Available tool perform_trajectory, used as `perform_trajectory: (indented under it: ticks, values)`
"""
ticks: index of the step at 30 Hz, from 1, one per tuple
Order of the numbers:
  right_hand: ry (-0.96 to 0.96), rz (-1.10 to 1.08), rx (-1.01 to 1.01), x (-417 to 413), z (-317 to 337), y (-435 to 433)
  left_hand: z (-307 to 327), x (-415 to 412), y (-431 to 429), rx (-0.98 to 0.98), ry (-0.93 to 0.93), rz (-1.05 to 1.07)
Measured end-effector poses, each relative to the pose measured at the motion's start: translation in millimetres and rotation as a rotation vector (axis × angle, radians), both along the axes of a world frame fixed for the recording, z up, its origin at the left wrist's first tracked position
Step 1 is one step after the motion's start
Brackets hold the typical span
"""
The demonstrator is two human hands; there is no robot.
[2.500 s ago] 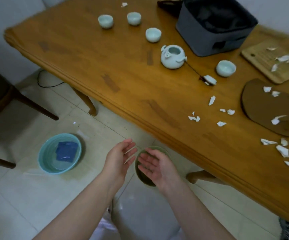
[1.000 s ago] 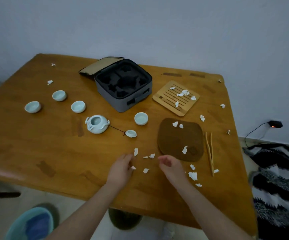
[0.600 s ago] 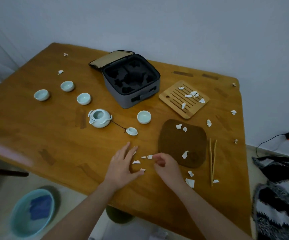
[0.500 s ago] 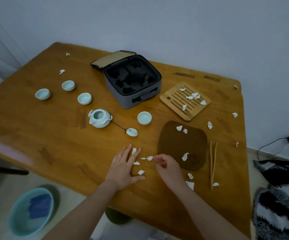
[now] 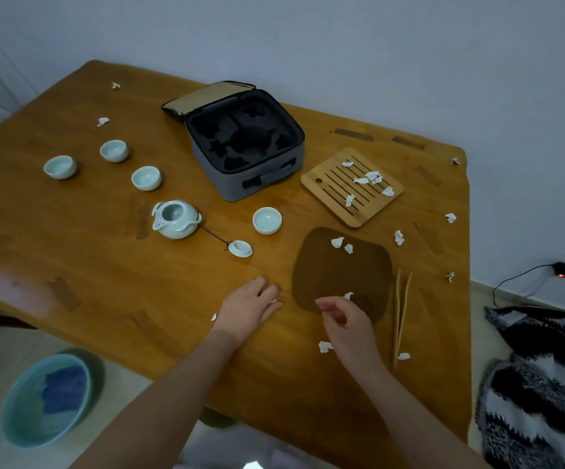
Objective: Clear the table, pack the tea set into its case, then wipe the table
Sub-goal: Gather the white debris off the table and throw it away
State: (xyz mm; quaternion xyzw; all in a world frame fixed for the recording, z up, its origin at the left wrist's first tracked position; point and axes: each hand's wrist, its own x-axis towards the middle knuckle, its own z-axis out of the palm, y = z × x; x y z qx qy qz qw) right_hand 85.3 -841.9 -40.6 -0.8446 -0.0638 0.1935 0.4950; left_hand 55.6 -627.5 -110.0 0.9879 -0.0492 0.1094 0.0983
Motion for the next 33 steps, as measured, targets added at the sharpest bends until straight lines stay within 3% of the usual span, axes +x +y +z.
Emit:
perform_trajectory:
  ticks: [5, 11, 13, 18, 26, 33]
  values:
    - [-0.027, -0.068, 0.020, 0.3, -3.5, -8.5, 1.6, 4.6, -1.0, 0.052, 0.036, -0.017]
    - [-0.221, -0.149, -0.102, 8.9, -7.2, -31.5, 16.1, 19.4, -2.2, 0.016, 0.193, -0.016]
    - [-0.316, -0.062, -0.241, 9.7, -12.0, -42.4, 23.2, 20.7, -5.0, -0.113, 0.247, 0.090]
    - [-0.538, 0.243, -0.537, -8.0, -21.6, -62.4, 40.7, 14.9, -11.2, -0.463, 0.131, 0.361]
    - [-0.394, 0.311, -0.603, -27.2, -30.8, -67.4, 46.2, -4.3, 1.7, -0.709, 0.228, 0.658]
    - [-0.373, 0.256, -0.499, -23.3, -33.6, -56.5, 44.5, -2.2, -42.8, -1.017, 0.432, 0.704]
